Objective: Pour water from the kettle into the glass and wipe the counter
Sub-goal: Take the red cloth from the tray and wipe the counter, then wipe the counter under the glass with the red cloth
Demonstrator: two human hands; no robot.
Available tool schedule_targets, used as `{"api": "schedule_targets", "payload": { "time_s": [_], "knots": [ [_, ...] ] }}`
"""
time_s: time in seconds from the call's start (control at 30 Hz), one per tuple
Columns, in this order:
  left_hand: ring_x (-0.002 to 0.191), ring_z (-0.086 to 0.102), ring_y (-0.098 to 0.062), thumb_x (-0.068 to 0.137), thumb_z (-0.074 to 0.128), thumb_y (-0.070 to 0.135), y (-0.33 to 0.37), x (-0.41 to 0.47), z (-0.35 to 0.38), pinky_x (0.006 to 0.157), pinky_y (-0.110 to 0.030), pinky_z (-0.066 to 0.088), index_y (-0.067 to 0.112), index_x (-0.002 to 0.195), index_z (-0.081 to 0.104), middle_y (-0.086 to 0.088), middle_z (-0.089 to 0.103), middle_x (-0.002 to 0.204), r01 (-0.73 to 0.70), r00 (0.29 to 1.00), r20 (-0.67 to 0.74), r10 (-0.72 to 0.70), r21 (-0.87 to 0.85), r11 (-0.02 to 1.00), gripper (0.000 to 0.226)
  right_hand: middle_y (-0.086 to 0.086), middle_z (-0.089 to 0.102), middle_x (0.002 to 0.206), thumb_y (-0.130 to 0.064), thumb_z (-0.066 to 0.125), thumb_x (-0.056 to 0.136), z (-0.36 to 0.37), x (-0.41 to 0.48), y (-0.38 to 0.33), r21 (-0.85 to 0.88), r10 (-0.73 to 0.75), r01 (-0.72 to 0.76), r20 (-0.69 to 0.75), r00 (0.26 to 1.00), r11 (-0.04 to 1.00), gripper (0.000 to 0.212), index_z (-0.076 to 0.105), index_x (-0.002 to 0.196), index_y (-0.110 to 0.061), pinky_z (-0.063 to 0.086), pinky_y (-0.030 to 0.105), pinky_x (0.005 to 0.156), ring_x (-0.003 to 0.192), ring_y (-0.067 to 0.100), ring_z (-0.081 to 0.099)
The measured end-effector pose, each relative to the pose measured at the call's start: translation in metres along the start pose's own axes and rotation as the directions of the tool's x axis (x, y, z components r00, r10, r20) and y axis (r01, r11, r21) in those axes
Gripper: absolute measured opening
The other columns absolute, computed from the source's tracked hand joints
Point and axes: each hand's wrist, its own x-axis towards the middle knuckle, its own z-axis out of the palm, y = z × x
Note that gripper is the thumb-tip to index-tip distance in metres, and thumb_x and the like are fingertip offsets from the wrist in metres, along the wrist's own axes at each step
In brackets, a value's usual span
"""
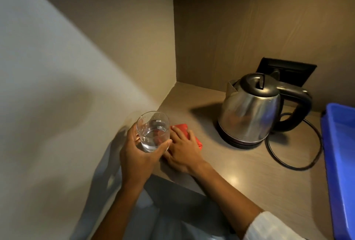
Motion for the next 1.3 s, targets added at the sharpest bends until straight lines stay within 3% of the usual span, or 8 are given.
{"api": "schedule_targets", "payload": {
  "time_s": [0.2, 0.37, 0.57, 0.77, 0.9, 1.1, 1.2, 1.3],
  "knots": [
    [0.115, 0.057, -0.016, 0.057, 0.087, 0.045, 0.01, -0.005, 0.022, 0.092, -0.038, 0.055, 0.02, 0.136, 0.046, -0.003, 0.06, 0.131, -0.032, 0.998, 0.062, 0.033, -0.008, 0.999, 0.092, 0.002, 0.042, 0.152, -0.053, 0.029, 0.095, 0.004, -0.072, 0.016, 0.041, 0.109, -0.106, -0.077, 0.991, 0.993, 0.052, 0.042, 0.142, -0.034, 0.024, 0.054, 0.111, 0.142, 0.025, 0.032],
    [0.109, 0.053, -0.01, 0.059, 0.09, 0.031, 0.012, -0.022, 0.06, 0.079, -0.001, 0.039, 0.015, 0.134, 0.045, 0.006, 0.054, 0.123, -0.019, 0.982, 0.187, 0.031, -0.069, 0.997, 0.089, 0.002, 0.043, 0.151, -0.056, 0.031, 0.094, -0.003, -0.146, 0.059, 0.007, 0.377, -0.379, -0.12, 0.918, 0.925, 0.054, 0.044, 0.142, -0.034, 0.023, 0.047, 0.108, 0.14, 0.023, 0.036],
    [0.111, 0.058, -0.017, 0.055, 0.091, 0.036, -0.003, -0.032, 0.088, 0.087, -0.029, 0.053, 0.027, 0.13, 0.042, 0.006, 0.056, 0.121, 0.023, 0.963, 0.268, 0.014, -0.134, 0.991, 0.09, -0.006, 0.037, 0.153, -0.06, 0.023, 0.093, -0.026, -0.183, 0.088, 0.295, 0.557, -0.494, -0.191, 0.808, 0.818, 0.057, 0.042, 0.141, -0.037, 0.011, 0.041, 0.112, 0.142, 0.009, 0.022],
    [0.116, 0.056, -0.021, 0.058, 0.091, 0.031, -0.005, -0.031, 0.097, 0.089, -0.028, 0.051, 0.02, 0.134, 0.041, 0.001, 0.055, 0.128, 0.006, 0.957, 0.289, 0.039, -0.155, 0.988, 0.092, 0.007, 0.049, 0.134, -0.063, 0.042, 0.088, -0.034, -0.191, 0.116, 0.161, 0.774, -0.762, -0.232, 0.589, 0.628, 0.052, 0.067, 0.114, -0.025, 0.01, 0.044, 0.105, 0.13, 0.022, 0.033],
    [0.127, 0.048, -0.023, 0.056, 0.086, 0.05, -0.003, -0.036, 0.092, 0.1, -0.042, 0.049, 0.022, 0.141, 0.033, -0.003, 0.047, 0.139, -0.011, 0.957, 0.285, 0.05, -0.138, 0.99, 0.104, -0.003, 0.055, 0.107, -0.05, 0.062, 0.077, -0.039, -0.188, 0.111, 0.485, 0.803, -0.662, -0.162, 0.574, 0.571, 0.03, 0.049, 0.095, -0.031, 0.023, 0.041, 0.099, 0.111, 0.02, 0.047],
    [0.123, 0.047, -0.027, 0.079, 0.071, 0.028, 0.033, -0.054, 0.059, 0.094, -0.052, 0.047, -0.001, 0.13, 0.047, -0.019, 0.052, 0.131, -0.495, 0.867, -0.104, 0.487, -0.077, 0.865, 0.064, 0.005, 0.064, 0.08, -0.03, 0.062, 0.066, -0.051, -0.189, 0.097, 0.793, 0.745, -0.396, -0.106, 0.658, 0.462, 0.029, 0.04, 0.085, -0.03, 0.054, 0.05, 0.065, 0.064, 0.025, 0.062],
    [0.118, 0.053, -0.023, 0.08, 0.07, 0.025, 0.065, -0.072, 0.075, 0.096, -0.047, 0.048, 0.006, 0.123, 0.053, -0.013, 0.057, 0.126, -0.517, 0.845, 0.029, 0.534, -0.211, 0.829, 0.05, 0.007, 0.059, 0.081, -0.008, 0.066, 0.071, -0.066, -0.199, 0.095, 0.929, 0.754, -0.171, -0.15, 0.64, 0.329, 0.029, 0.045, 0.087, -0.022, 0.049, 0.039, 0.06, 0.07, 0.018, 0.056],
    [0.117, 0.055, -0.008, 0.075, 0.071, 0.047, 0.095, -0.083, 0.106, 0.098, -0.032, 0.047, 0.029, 0.132, 0.042, 0.002, 0.055, 0.129, -0.122, 0.871, 0.401, 0.285, -0.386, 0.914, 0.067, 0.005, 0.055, 0.079, -0.005, 0.062, 0.068, -0.092, -0.22, 0.103, 0.981, 0.783, 0.012, -0.162, 0.601, 0.194, 0.03, 0.048, 0.088, -0.021, 0.044, 0.031, 0.056, 0.07, 0.018, 0.053]
  ]
}}
